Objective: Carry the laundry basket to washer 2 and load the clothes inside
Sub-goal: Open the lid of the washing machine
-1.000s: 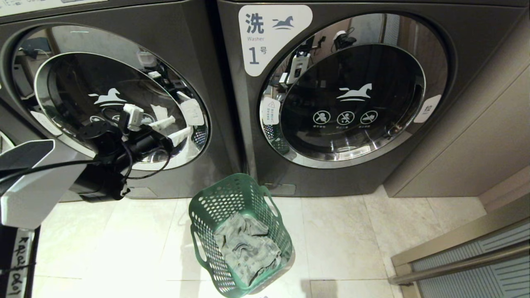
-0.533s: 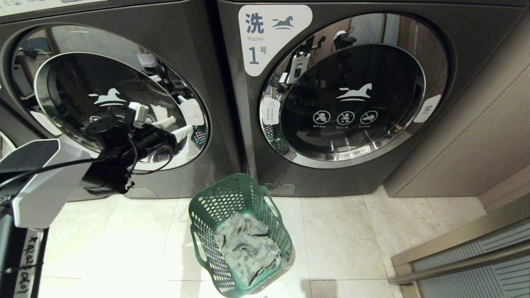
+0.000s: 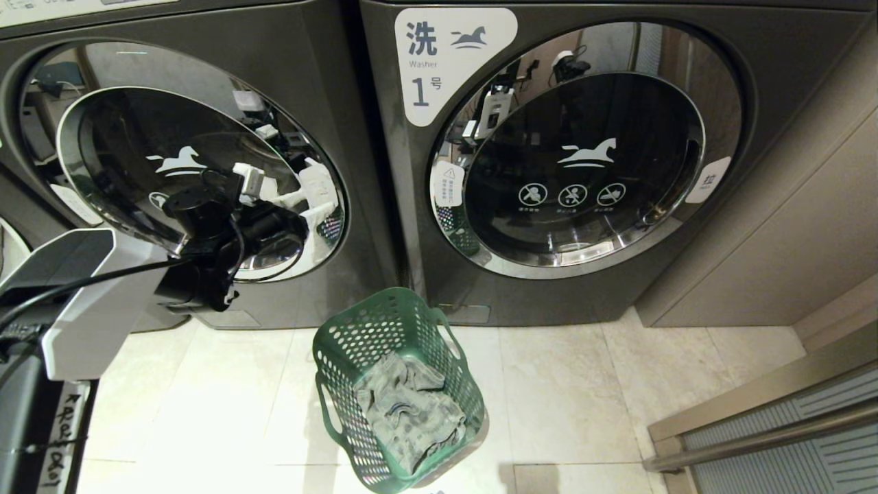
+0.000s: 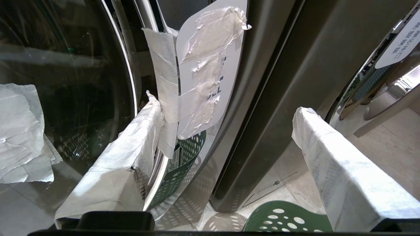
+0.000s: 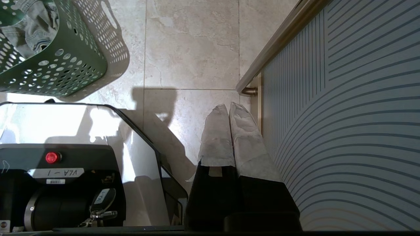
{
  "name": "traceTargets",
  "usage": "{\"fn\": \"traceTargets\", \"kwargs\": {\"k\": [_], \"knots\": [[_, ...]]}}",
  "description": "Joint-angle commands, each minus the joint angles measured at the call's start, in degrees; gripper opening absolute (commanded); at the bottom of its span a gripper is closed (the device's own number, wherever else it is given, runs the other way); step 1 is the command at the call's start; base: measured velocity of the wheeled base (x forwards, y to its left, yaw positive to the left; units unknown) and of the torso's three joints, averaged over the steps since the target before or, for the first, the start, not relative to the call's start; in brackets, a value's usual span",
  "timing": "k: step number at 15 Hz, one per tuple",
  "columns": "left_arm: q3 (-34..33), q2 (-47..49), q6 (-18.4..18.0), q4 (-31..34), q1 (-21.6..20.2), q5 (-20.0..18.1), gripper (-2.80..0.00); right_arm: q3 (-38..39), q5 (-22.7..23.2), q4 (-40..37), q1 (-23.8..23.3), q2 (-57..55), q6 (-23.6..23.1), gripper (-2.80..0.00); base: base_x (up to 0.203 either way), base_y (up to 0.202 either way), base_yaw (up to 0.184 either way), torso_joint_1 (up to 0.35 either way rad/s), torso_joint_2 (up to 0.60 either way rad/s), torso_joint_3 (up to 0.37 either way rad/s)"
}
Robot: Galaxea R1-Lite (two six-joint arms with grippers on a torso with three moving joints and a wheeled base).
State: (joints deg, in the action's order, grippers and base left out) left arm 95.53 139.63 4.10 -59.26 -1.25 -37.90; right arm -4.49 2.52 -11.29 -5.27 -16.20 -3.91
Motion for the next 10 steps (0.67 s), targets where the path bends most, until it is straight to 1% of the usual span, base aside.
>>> {"fn": "traceTargets", "kwargs": {"k": [1,4,10], "knots": [[0.4,0.4,0.0,-0.4,0.5,0.0,0.00,0.0,0.0,0.0,0.0,0.0,0.0,-2.80,0.000,0.000,0.000,0.000,0.00,0.000],[1.7,1.1,0.0,-0.4,1.3,2.7,0.00,0.0,0.0,0.0,0.0,0.0,0.0,-2.80,0.000,0.000,0.000,0.000,0.00,0.000],[2.6,2.0,0.2,-0.4,1.6,2.8,0.00,0.0,0.0,0.0,0.0,0.0,0.0,-2.80,0.000,0.000,0.000,0.000,0.00,0.000]]}}
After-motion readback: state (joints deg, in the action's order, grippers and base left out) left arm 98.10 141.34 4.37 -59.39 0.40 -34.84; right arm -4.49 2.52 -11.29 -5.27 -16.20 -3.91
